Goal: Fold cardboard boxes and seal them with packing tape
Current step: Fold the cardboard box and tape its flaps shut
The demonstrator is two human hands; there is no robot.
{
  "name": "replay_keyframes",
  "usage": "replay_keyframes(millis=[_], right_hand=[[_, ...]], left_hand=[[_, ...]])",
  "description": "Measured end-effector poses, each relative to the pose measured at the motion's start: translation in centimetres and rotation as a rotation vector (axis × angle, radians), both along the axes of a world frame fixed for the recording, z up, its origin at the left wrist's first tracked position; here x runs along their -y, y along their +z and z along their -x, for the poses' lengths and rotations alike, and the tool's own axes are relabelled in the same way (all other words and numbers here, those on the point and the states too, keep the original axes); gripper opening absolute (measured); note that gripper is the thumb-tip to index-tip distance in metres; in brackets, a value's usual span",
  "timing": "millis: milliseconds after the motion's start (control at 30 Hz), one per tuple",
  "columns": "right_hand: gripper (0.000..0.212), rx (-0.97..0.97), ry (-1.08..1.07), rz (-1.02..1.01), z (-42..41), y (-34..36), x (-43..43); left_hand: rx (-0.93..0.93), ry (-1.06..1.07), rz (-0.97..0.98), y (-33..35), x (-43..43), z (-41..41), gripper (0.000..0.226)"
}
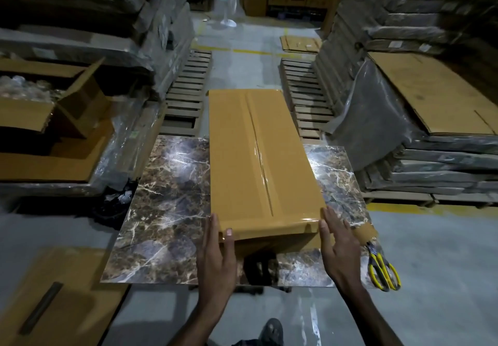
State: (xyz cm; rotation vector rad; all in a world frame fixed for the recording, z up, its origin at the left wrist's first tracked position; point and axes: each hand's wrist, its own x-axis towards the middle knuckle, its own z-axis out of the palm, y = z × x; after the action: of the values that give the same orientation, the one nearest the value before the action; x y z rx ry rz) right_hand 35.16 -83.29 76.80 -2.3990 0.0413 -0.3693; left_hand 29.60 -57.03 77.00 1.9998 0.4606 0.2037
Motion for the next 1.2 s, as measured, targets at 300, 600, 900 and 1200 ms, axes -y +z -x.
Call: replay_keyframes(millis=[300,600,900,1200], right_hand=[[0.054,-0.232,0.201,-0.491,-0.6,0.5,3.3],[0.075,0.090,0.654,0.434,-5.4,2.1,9.4],[0.028,0.302,0.790,0.531,-8.6,2.4,9.2],[0.018,0.425,0.798,0.574,-9.4,1.3,8.5]], left_hand=[[0.135,0.199,0.410,-0.2,-0.1,0.2,0.056],[0.320,-0.382,-0.287,-2.3,-8.1,0.4,0.042],[0.458,-0.495,-0.669,-1.3,-9.9,-2.2,0.035],[0.765,-0.617,-0.987,-1.7,-10.6,-4.1,0.030]])
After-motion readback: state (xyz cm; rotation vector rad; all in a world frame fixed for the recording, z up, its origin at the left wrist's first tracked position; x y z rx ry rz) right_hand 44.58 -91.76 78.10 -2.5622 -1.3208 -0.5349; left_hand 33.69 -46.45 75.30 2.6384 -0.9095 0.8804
